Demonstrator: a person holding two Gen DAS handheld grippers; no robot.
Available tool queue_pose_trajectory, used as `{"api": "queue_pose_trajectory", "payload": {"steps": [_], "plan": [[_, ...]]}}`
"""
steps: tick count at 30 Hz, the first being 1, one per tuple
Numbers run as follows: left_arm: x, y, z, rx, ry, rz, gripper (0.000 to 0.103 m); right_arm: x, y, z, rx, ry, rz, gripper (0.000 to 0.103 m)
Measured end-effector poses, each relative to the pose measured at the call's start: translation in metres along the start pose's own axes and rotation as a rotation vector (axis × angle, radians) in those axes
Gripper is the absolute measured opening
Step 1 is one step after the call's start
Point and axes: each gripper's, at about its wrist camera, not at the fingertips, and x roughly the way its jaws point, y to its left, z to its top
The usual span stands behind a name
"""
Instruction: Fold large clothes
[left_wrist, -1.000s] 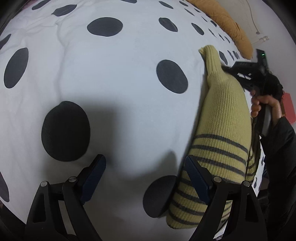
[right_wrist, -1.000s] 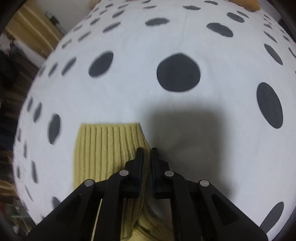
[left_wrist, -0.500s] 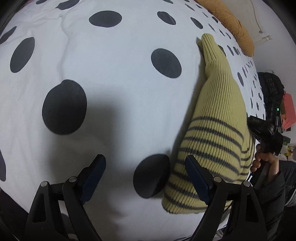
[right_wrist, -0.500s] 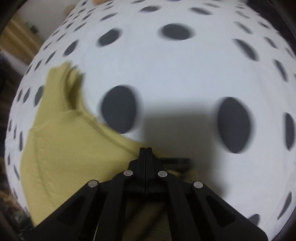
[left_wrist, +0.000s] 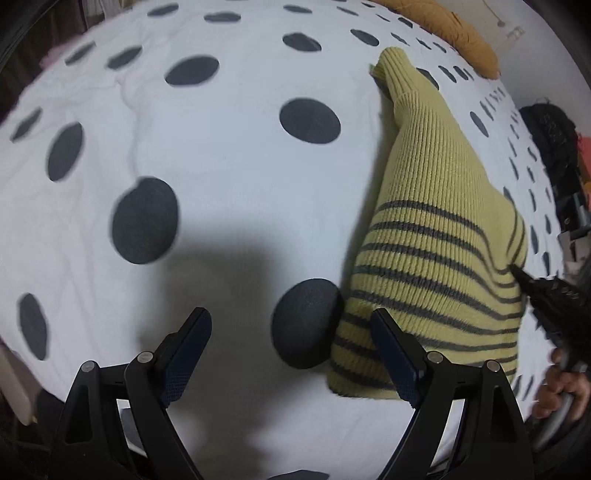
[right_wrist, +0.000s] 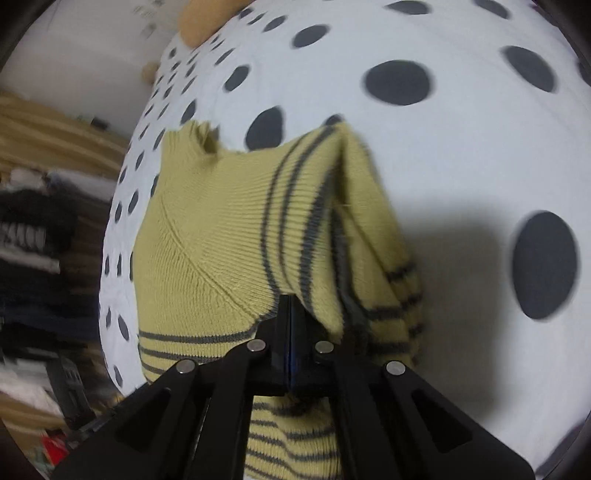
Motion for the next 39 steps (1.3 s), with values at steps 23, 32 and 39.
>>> {"api": "queue_pose_trajectory", "payload": {"steps": [23, 32, 39], "plan": [[0.047, -0.136, 0.043, 0.413, -0.153, 0.111, 0.005, 0.027, 0.031, -0.081, -0.249, 0.008, -0.211, 0.003], [-0.014, -0.117, 0.006, 0.347, -0.204, 0.095, 0.005, -0.008, 0.032, -0.105, -0.237, -0.047, -0.189, 0.008], [0.008, -0.098, -0.019, 0.333, -0.123, 0.155, 0.005, 0.002, 0.02, -0.112, -0.233, -0.018, -0.204, 0.004]]}}
